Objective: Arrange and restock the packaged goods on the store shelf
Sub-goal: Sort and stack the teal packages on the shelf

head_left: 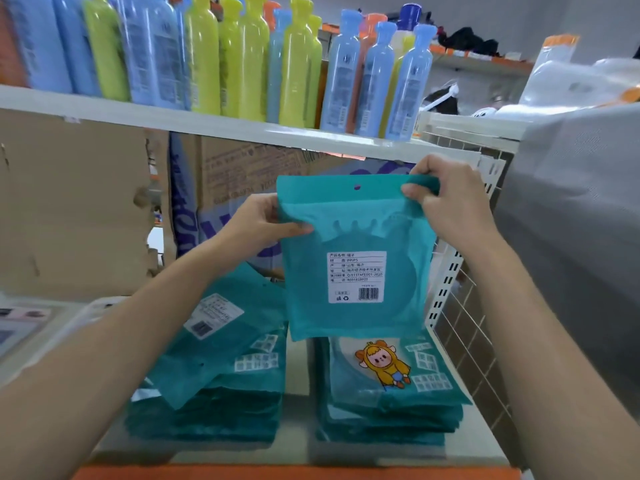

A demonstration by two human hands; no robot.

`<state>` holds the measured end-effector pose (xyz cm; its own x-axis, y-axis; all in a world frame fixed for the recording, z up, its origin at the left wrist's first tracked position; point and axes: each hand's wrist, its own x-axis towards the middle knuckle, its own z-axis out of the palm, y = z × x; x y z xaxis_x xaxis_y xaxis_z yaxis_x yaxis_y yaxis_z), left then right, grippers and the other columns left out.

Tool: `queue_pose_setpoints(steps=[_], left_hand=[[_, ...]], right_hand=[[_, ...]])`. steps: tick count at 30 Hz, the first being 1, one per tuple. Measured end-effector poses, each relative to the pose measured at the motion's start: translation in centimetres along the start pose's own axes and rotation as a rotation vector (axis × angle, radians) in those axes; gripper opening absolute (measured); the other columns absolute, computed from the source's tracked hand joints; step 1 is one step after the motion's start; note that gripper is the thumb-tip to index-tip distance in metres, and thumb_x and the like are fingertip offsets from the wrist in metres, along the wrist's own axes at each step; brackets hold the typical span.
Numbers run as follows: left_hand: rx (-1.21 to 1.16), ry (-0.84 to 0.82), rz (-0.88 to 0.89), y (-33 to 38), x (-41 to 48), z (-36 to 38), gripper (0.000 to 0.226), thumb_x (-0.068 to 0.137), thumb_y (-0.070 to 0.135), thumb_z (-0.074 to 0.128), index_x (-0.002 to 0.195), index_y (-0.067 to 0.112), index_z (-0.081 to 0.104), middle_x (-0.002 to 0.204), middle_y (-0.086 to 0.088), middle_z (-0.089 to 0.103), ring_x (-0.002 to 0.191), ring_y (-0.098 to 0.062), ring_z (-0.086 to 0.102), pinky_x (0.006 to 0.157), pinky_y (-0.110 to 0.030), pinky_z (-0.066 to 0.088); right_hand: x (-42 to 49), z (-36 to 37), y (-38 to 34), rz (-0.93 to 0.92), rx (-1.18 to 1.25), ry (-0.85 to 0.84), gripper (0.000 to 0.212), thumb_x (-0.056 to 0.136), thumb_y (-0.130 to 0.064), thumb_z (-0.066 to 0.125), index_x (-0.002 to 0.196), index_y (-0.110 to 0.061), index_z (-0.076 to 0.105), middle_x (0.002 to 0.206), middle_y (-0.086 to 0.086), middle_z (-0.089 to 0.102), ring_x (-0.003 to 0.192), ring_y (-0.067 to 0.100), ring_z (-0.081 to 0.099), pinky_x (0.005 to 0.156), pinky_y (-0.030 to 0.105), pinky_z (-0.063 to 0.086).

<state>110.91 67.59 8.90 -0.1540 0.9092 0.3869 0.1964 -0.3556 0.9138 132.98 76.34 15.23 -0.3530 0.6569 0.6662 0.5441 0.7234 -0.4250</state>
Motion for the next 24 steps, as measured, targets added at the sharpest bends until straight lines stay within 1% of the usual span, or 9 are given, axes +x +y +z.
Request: queue_pose_setpoints(steps=[4,7,10,13,16,18,20,22,24], left_hand=[[-0.013,0.088,0.069,0.1,0.4,-0.1,0.023,0.079,-0.007,0.062,0.092,0.011,0.066,0.081,0.013,0.073,0.080,-0.005,0.069,0.070,-0.019,0.056],[0.011,0.137,0.127,0.2,0.7,-0.1,0.023,0.078,-0.007,0.063,0.089,0.012,0.066,0.076,0.016,0.072,0.076,-0.002,0.068,0.067,-0.017,0.054],[0.042,0.182,0.127,0.1,1.0,0.0,0.020,0.077,-0.004,0.067,0.089,0.012,0.069,0.076,0.015,0.072,0.077,-0.004,0.069,0.070,-0.020,0.056],[0.017,0.232,0.087,-0.3,1.4,-0.2,0.017,0.078,-0.002,0.067,0.092,0.007,0.069,0.080,0.013,0.071,0.077,-0.006,0.069,0.071,-0.021,0.057],[-0.054,0.282,0.036,-0.3,2.0,-0.8,0.016,0.078,0.000,0.067,0.088,0.012,0.069,0.083,0.009,0.072,0.083,-0.013,0.069,0.075,-0.025,0.057],[-0.103,0.305,-0.006,-0.2,2.4,-0.9,0.015,0.079,0.000,0.067,0.087,0.012,0.069,0.084,0.006,0.072,0.081,-0.013,0.070,0.073,-0.025,0.057],[-0.114,0.336,-0.063,-0.3,2.9,-0.9,0.013,0.080,0.002,0.067,0.090,0.009,0.068,0.088,0.001,0.071,0.077,-0.011,0.069,0.070,-0.024,0.057],[-0.132,0.355,-0.130,-0.4,3.2,-0.6,0.010,0.081,0.003,0.066,0.090,0.007,0.066,0.089,-0.002,0.069,0.069,-0.007,0.068,0.063,-0.020,0.056],[-0.163,0.364,-0.180,-0.5,3.2,-0.4,0.008,0.081,0.002,0.066,0.088,0.007,0.064,0.087,-0.003,0.068,0.060,-0.005,0.067,0.056,-0.018,0.055]], right_hand=[[0.3,0.4,0.2,-0.006,0.030,0.018,0.010,0.085,-0.015,0.065,0.081,-0.020,0.057,0.083,-0.001,0.059,0.080,0.017,0.053,0.070,0.031,0.043],[0.4,0.8,0.5,0.006,0.027,0.019,0.011,0.084,-0.017,0.065,0.081,-0.021,0.055,0.086,0.000,0.062,0.084,0.018,0.055,0.075,0.034,0.046],[-0.4,1.4,0.9,0.035,0.026,0.065,0.013,0.086,-0.022,0.064,0.097,-0.022,0.056,0.099,-0.003,0.062,0.089,0.012,0.055,0.079,0.030,0.047],[-2.5,2.4,1.0,0.057,0.009,0.154,0.041,0.085,-0.030,0.065,0.122,-0.023,0.049,0.125,-0.005,0.054,0.102,0.004,0.051,0.086,0.024,0.044],[-5.7,3.9,1.7,-0.051,0.052,0.062,0.065,0.079,-0.040,0.066,0.136,-0.025,0.038,0.140,-0.012,0.038,0.122,0.000,0.034,0.102,0.027,0.032],[-8.3,5.6,2.2,-0.171,0.059,-0.079,0.079,0.074,-0.057,0.061,0.140,-0.030,0.031,0.145,-0.014,0.028,0.132,0.003,0.026,0.107,0.031,0.023],[-10.4,7.6,2.9,-0.290,-0.013,-0.147,0.090,0.067,-0.071,0.055,0.142,-0.031,0.026,0.150,-0.006,0.025,0.138,0.012,0.022,0.111,0.038,0.020],[-11.8,9.4,3.6,-0.360,-0.115,-0.163,0.100,0.062,-0.074,0.054,0.145,-0.027,0.022,0.153,0.001,0.024,0.141,0.018,0.018,0.114,0.042,0.017],[-12.4,10.3,4.0,-0.381,-0.153,-0.146,0.099,0.064,-0.070,0.058,0.145,-0.025,0.022,0.153,0.003,0.024,0.142,0.020,0.018,0.114,0.043,0.013]])
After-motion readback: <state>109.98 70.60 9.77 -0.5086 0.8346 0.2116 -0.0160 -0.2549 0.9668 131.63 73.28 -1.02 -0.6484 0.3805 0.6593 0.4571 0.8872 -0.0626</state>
